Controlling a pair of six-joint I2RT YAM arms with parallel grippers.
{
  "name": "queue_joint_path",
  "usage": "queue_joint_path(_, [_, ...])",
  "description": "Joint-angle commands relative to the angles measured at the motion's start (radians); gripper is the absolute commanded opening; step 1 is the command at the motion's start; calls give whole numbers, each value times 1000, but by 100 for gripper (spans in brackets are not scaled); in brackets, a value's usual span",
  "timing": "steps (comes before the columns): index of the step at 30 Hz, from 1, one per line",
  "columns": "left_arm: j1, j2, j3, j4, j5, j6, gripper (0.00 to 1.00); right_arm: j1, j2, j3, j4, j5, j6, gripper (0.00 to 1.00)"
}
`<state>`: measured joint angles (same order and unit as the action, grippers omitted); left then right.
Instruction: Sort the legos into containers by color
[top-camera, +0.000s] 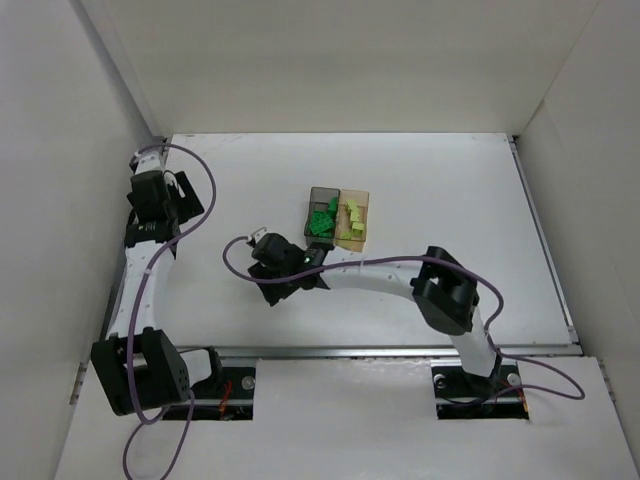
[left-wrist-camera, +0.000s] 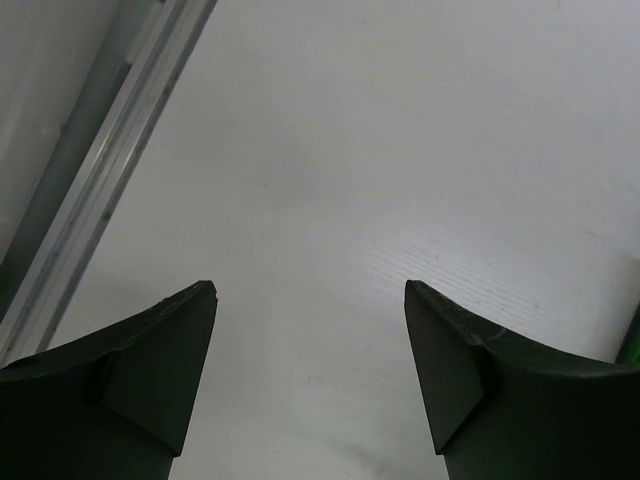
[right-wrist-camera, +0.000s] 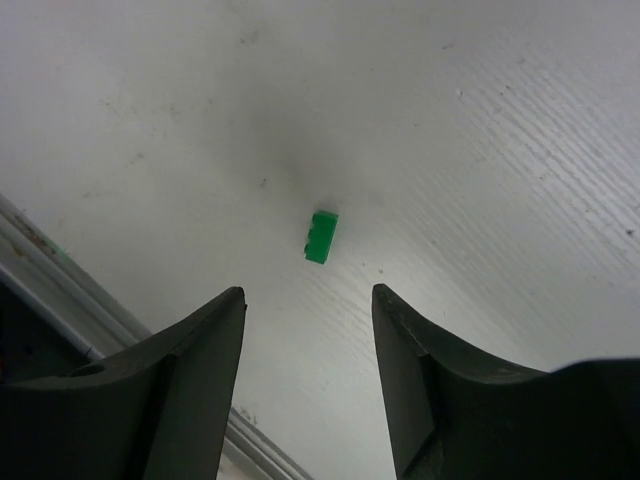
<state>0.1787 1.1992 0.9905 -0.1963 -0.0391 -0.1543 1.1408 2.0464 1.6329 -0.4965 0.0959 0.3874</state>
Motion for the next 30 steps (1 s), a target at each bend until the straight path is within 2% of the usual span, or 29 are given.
queue_joint_path(1, [-4, -27, -16, 31, -68, -28, 73, 2, 34, 74, 3, 2, 36, 58])
queue_joint_path(5, [-4, -27, 6, 31, -29, -28, 73, 11, 131, 128, 4, 11, 45, 56])
queue_joint_path(13, [-4, -27, -13, 40, -18, -28, 73, 76, 219, 186, -70, 88, 8, 41])
queue_joint_path(14, [-4, -27, -13, 40, -9, -28, 73, 85, 219, 186, -80, 100, 25, 37])
queue_joint_path(15, [-4, -27, -13, 31, 2, -28, 73, 85, 219, 170, -80, 116, 36, 29])
queue_joint_path(17, [-4, -27, -4, 31, 11, -28, 73, 85, 204, 131, -67, 116, 45, 22])
queue_joint_path(18, [-4, -27, -4, 31, 11, -28, 73, 85, 192, 122, -66, 129, 45, 13])
queue_joint_path(21, [-4, -27, -4, 31, 11, -28, 73, 85, 183, 122, -57, 130, 45, 0])
queue_joint_path(26, [-4, -27, -4, 31, 11, -28, 73, 85, 147, 159, -66, 130, 45, 0])
queue_joint_path(30, [-4, -27, 5, 31, 21, -28, 73, 59, 42, 249, -80, 249, 36, 0])
